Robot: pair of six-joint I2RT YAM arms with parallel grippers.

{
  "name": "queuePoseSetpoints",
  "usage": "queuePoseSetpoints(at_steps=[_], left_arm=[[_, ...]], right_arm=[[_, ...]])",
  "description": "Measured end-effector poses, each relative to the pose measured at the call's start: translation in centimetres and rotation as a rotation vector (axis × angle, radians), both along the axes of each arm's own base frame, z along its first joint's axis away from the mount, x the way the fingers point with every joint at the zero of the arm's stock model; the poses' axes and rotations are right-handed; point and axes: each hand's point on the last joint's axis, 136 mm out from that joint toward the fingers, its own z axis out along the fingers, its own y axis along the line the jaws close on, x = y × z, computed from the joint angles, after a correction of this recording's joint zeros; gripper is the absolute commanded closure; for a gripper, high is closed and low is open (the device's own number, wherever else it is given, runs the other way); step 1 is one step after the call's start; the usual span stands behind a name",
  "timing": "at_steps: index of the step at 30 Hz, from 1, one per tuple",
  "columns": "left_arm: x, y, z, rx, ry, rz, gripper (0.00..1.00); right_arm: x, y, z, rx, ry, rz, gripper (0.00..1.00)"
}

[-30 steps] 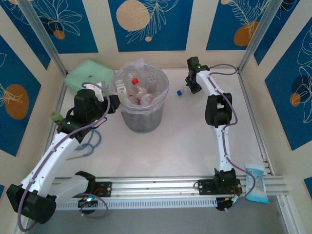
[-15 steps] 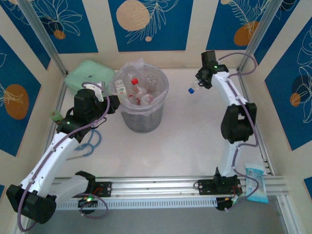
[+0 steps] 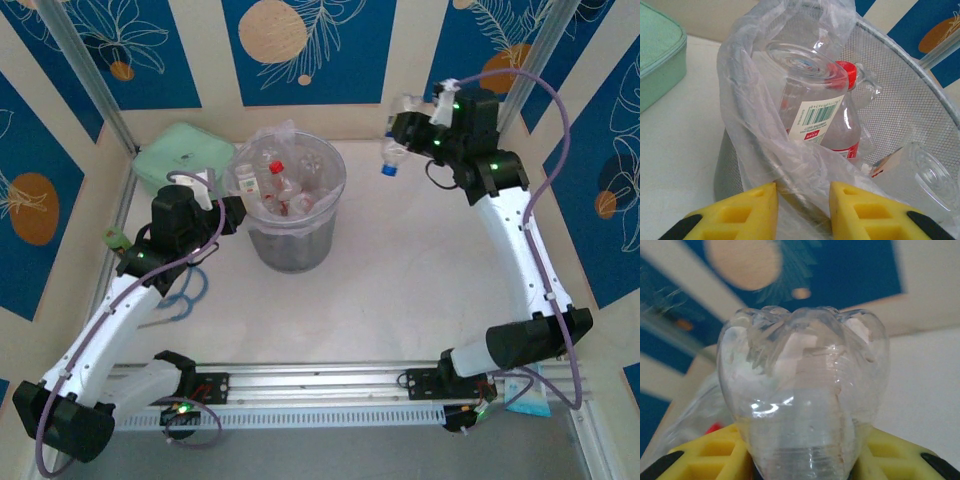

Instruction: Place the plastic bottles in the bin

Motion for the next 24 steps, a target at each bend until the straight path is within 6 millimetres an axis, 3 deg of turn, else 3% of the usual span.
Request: queuePoseSetpoints(at_steps=[3, 5, 8, 12, 15, 24], left_arm=[[0.0, 0.0, 0.0, -0.001, -0.001, 0.0, 0.69], [0.0, 0.0, 0.0, -0.001, -0.002, -0.001, 0.69], [0.0, 0.0, 0.0, -0.001, -0.002, -0.001, 0.69], [-0.1, 0.0, 0.1, -0.002, -0.003, -0.004, 0.69], [-0.2, -0.1, 0.0, -0.004, 0.0, -0.01, 0.69], [-0.3, -0.2, 0.0, -0.006, 0.003, -0.018, 0.69]], right_arm=[[-1.7, 6.5, 1.7, -0.041, -0.056, 0.196, 0.75], [-2.4, 10.6, 1.7, -0.079, -0.071, 0.308, 0.74], [-1.8, 15.1, -0.5, -0.181, -0.059, 0.403, 0.73], [-0.2, 19.1, -5.9, -0.365, 0.006, 0.476, 0.68], [0.2, 20.3, -9.6, -0.475, 0.062, 0.516, 0.65], [0.2, 18.2, -11.6, -0.646, 0.103, 0.518, 0.62]])
